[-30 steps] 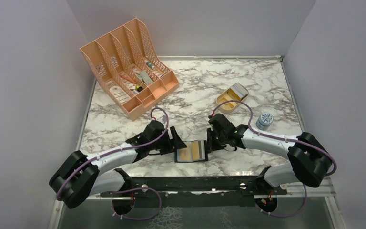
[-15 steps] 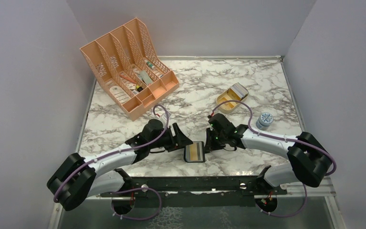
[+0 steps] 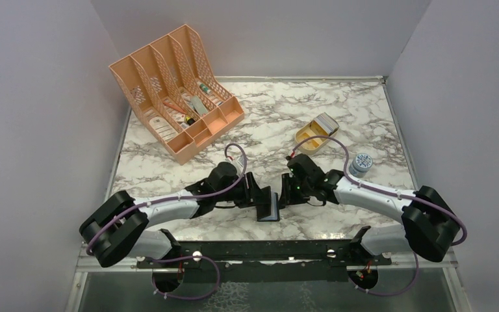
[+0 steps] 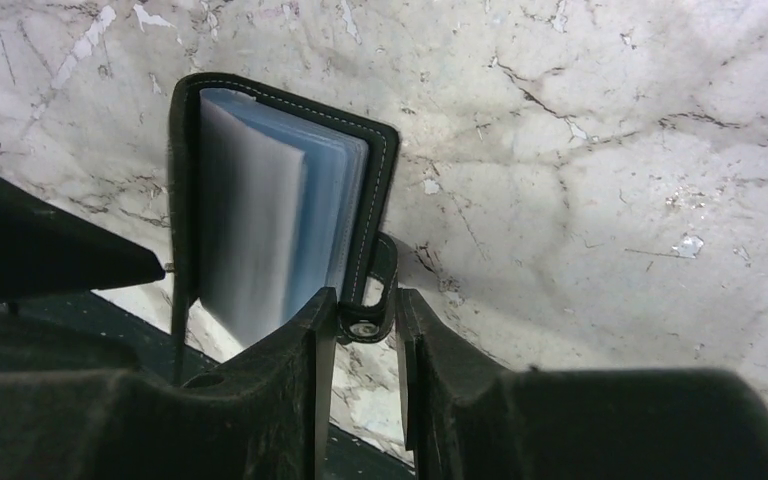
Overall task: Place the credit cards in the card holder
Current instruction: Close the card holder at the center of the board.
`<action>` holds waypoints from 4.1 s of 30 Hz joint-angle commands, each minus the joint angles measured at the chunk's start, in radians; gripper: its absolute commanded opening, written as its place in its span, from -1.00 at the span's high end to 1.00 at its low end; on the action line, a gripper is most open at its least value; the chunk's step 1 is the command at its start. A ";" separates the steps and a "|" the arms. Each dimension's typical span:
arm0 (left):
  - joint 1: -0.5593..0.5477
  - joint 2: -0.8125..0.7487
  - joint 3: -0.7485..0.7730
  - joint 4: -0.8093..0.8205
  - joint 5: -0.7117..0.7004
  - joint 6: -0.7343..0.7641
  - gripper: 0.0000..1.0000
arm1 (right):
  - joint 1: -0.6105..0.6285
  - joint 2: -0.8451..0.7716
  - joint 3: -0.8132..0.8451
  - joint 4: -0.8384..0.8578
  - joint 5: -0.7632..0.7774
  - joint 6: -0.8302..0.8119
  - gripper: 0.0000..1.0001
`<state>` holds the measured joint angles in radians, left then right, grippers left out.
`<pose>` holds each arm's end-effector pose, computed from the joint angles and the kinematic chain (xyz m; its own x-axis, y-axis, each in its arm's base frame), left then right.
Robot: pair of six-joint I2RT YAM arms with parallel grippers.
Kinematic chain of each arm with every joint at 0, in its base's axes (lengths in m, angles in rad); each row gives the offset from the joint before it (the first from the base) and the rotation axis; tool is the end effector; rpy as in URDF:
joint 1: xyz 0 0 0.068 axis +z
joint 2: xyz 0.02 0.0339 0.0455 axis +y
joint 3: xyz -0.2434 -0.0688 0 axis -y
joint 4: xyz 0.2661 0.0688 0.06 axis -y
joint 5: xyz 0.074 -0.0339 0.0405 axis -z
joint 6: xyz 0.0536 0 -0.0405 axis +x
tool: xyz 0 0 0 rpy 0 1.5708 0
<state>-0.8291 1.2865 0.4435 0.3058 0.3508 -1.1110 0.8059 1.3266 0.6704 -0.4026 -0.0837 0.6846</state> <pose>0.1758 -0.2192 0.1247 -0.9527 -0.2060 -0.2237 0.0860 0.5230 -0.8480 0.1844 0.1986 0.1238 -0.9402 -0.0696 -0.3334 -0.1972 0.9094 0.3663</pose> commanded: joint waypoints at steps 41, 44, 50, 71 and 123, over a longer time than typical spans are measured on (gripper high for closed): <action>-0.025 0.243 0.077 0.016 -0.045 0.120 0.46 | 0.007 -0.082 -0.015 0.071 -0.050 0.040 0.98; -0.024 0.240 0.080 0.015 -0.044 0.119 0.46 | 0.007 -0.076 0.009 0.034 -0.035 0.038 0.95; -0.025 0.242 0.087 0.014 -0.038 0.116 0.46 | 0.007 -0.101 0.061 -0.108 0.040 0.044 0.51; -0.030 0.211 0.091 -0.022 -0.052 0.122 0.45 | 0.048 0.021 0.112 -0.147 0.138 0.032 0.18; -0.033 0.180 0.072 -0.053 -0.085 0.129 0.44 | 0.050 0.009 0.077 -0.188 0.194 0.068 0.62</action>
<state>-0.8597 1.4826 0.5217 0.2749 0.2985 -0.9997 0.8497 1.3228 0.7563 -0.5915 0.0841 0.7334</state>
